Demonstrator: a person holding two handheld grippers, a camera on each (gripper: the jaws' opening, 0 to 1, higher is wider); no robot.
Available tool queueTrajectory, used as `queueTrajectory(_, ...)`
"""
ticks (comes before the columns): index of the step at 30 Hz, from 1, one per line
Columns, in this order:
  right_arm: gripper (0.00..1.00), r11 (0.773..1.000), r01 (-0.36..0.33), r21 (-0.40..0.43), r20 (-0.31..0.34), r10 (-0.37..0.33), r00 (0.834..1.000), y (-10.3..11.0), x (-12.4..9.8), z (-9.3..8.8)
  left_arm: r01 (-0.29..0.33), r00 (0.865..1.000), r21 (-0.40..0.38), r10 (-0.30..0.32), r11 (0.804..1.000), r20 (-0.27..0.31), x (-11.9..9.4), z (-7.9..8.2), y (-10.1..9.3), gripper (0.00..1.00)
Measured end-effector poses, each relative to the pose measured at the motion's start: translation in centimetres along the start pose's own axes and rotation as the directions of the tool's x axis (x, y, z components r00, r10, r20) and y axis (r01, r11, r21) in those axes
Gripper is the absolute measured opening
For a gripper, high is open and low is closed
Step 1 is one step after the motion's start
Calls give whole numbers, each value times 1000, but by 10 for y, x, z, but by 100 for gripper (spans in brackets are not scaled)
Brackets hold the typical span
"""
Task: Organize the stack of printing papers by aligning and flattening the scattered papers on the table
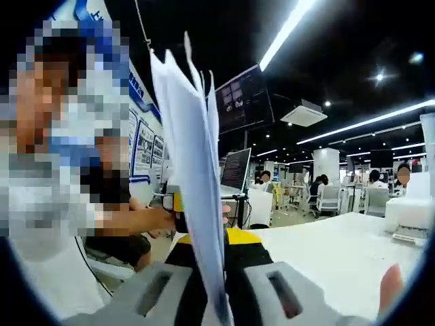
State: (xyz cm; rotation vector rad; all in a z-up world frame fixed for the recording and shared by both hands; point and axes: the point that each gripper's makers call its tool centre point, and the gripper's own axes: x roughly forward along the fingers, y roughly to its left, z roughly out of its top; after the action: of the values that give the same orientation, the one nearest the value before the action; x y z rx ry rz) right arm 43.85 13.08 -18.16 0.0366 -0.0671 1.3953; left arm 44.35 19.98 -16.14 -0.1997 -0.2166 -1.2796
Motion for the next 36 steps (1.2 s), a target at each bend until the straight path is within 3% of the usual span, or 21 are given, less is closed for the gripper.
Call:
queueTrajectory(5,0,1000,18,-20,-7,-18,1000,1,3,0,-15,1000,-11,15,1000,-4,2,-5,0,6)
queueTrajectory(7,0,1000,5,24,-21,-4,1000,5,3,1,-16,1000,-42,16,999,-6,2,-4,0,6)
queueTrajectory(9,0,1000,12,23,-25,-11,1000,6,2,6,-25,1000,-120,24,992,-9,5,-1,0,6)
queueTrajectory(14,0,998,27,64,3,-28,1000,11,0,25,-52,998,-199,54,979,7,12,12,2,6)
queueTrajectory(17,0,998,22,62,14,-22,1000,13,-1,25,-26,999,-175,31,984,24,13,16,-3,6)
queueTrajectory(18,0,998,23,59,13,-24,1000,13,-2,22,-28,999,-103,31,994,24,13,14,-3,6)
queueTrajectory(20,0,998,36,42,5,-36,999,11,-3,12,-14,1000,-96,15,995,11,13,7,-8,7)
queueTrajectory(22,0,998,28,59,-6,-28,1000,11,-3,0,-16,1000,-103,16,995,6,14,0,-8,12)
queueTrajectory(25,0,998,30,47,34,-32,999,8,-8,-1,-35,999,-69,35,997,-11,14,-10,-4,26)
queueTrajectory(26,3,999,30,42,32,-31,999,8,-9,-2,-40,999,-84,38,996,-21,13,-14,-1,27)
queueTrajectory(28,29,998,51,-22,9,-51,999,3,-11,-5,-36,999,-93,34,995,-25,13,-17,-3,34)
queueTrajectory(29,36,999,49,-14,9,-49,999,4,-11,-5,-43,999,-80,43,996,-2,12,-13,-1,36)
queueTrajectory(33,36,993,109,-49,30,-108,994,-6,-16,5,-59,997,-74,62,995,40,11,-1,4,38)
queueTrajectory(36,35,993,107,-49,43,-105,994,-5,-16,11,-70,996,-77,73,995,42,17,0,8,44)
